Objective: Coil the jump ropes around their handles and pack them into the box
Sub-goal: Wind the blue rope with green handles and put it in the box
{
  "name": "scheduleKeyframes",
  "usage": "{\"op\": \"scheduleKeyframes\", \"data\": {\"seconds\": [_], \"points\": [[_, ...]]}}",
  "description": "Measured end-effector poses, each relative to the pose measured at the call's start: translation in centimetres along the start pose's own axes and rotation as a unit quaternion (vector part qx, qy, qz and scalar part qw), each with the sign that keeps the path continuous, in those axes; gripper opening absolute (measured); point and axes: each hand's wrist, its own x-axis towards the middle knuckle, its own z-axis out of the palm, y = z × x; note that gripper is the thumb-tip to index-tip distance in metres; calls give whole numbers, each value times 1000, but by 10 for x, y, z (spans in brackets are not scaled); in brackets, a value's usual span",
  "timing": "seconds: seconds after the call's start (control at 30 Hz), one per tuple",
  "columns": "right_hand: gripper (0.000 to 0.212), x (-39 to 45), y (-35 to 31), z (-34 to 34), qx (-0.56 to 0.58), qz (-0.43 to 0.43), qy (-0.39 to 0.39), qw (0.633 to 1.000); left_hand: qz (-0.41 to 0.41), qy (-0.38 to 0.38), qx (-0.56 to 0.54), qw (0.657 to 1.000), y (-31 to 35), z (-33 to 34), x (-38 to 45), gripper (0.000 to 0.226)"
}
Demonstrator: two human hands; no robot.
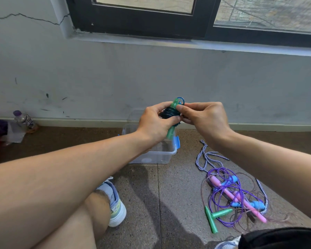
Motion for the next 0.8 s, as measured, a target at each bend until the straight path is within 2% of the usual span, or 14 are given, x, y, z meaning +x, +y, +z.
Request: {"op": "scheduleKeyframes", "data": {"seconds": [0.17,0.27,0.53,0.8], "points": [[3,-4,0,6,28,24,39,999,55,48,95,993,-5,7,0,28],[8,-5,2,8,27,32,56,998,60,53,119,990,-6,9,0,27],[6,-6,-3,15,160,79,72,981,80,75,140,984,-8,9,4,30],[2,0,-1,14,168,103,75,978,77,74,130,986,-6,10,4,25]]}}
